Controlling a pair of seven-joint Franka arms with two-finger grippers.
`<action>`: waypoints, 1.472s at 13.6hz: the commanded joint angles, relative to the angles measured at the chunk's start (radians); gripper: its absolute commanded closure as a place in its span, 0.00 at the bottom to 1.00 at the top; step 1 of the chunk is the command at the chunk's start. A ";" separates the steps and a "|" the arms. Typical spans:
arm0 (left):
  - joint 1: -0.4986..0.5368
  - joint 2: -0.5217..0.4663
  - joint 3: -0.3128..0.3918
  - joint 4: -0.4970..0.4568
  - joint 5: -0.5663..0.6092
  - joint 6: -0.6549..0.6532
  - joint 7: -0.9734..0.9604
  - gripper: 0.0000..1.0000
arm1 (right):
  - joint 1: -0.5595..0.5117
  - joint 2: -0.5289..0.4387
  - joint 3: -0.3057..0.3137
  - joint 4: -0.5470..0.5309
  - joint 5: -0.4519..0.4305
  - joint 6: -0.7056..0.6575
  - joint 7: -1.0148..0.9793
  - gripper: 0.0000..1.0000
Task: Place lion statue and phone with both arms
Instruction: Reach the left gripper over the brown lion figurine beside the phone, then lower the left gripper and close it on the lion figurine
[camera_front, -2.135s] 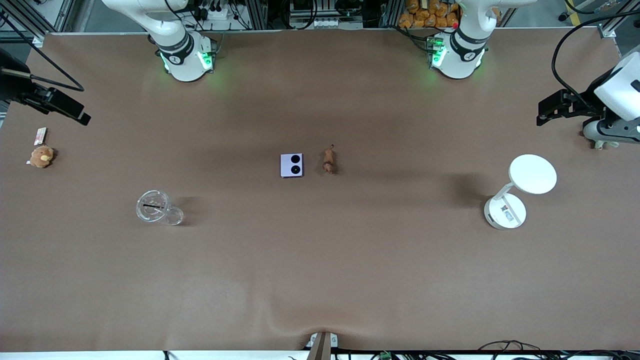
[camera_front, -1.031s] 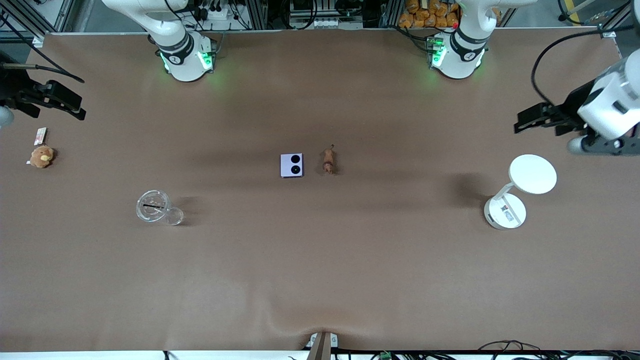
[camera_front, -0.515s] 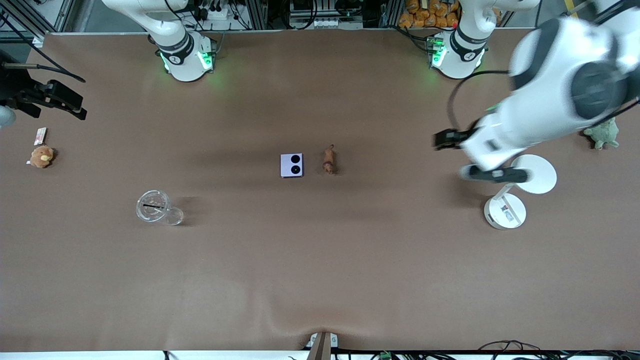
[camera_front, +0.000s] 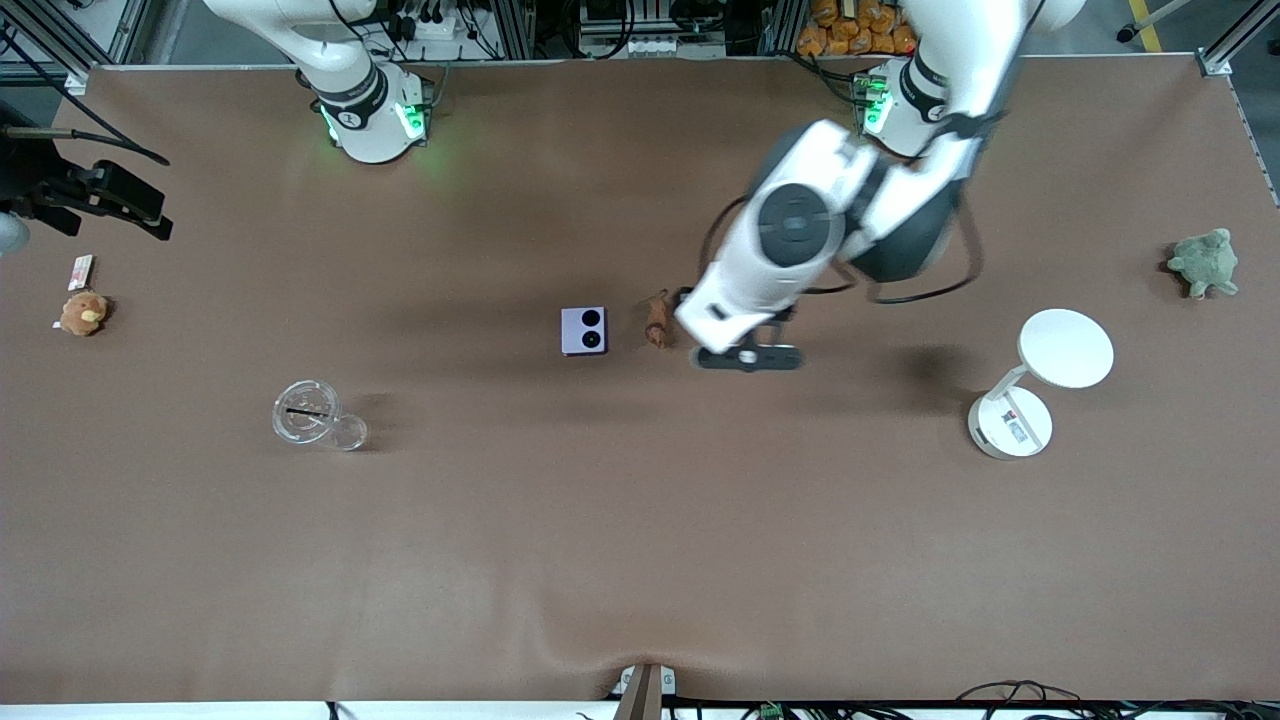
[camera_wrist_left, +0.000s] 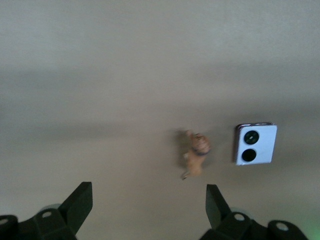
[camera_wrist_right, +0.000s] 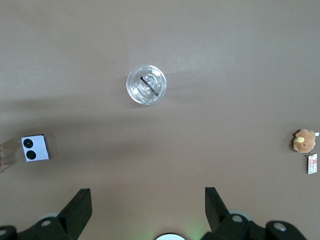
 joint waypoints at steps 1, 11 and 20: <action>-0.062 0.067 0.011 0.020 0.040 0.035 -0.073 0.00 | -0.018 -0.009 0.005 -0.008 0.014 -0.007 -0.014 0.00; -0.177 0.247 0.018 0.034 0.066 0.124 -0.160 0.00 | -0.009 0.052 0.007 -0.008 0.019 -0.017 -0.016 0.00; -0.194 0.322 0.018 0.032 0.068 0.290 -0.299 0.67 | 0.072 0.096 0.011 -0.010 0.034 -0.098 -0.004 0.00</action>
